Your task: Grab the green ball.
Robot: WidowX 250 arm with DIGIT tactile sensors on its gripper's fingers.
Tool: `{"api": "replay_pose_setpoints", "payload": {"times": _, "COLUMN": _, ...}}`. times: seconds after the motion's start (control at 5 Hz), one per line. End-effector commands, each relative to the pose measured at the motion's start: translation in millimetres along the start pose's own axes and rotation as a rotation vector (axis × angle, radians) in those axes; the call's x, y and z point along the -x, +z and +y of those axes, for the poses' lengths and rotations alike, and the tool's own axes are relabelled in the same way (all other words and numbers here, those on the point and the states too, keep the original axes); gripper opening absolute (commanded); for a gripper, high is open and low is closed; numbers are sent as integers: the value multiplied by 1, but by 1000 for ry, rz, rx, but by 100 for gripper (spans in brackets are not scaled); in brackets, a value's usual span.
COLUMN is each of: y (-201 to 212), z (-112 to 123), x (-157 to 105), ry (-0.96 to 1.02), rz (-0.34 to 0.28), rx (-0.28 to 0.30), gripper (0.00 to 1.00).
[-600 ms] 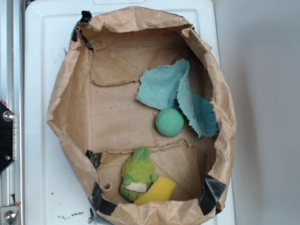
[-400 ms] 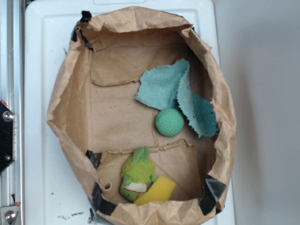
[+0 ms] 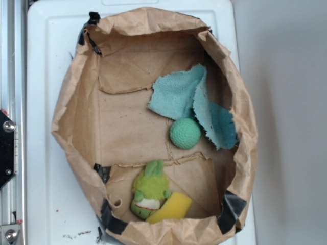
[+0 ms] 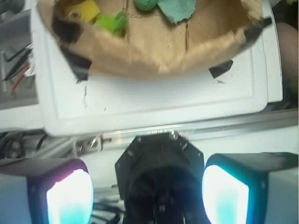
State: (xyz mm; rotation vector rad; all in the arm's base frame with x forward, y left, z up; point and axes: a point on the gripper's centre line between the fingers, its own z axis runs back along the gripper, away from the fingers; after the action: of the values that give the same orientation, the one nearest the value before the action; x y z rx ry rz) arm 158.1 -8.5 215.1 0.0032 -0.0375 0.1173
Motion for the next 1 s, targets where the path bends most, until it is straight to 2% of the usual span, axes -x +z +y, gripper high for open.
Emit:
{"api": "replay_pose_setpoints", "payload": {"times": 0.0, "y": -22, "z": 9, "x": -76, "ry": 229, "rz": -50, "rx": -5, "gripper": 100}}
{"api": "replay_pose_setpoints", "payload": {"times": 0.2, "y": -43, "z": 17, "x": -92, "ry": 430, "rz": -195, "rx": 6, "gripper": 100}}
{"api": "replay_pose_setpoints", "payload": {"times": 0.4, "y": -60, "z": 21, "x": -111, "ry": 525, "rz": -290, "rx": 1, "gripper": 100}}
{"api": "replay_pose_setpoints", "payload": {"times": 0.6, "y": -76, "z": 22, "x": -130, "ry": 589, "rz": -300, "rx": -6, "gripper": 100}}
{"api": "replay_pose_setpoints", "payload": {"times": 0.8, "y": -97, "z": 25, "x": -142, "ry": 607, "rz": -296, "rx": -51, "gripper": 100}}
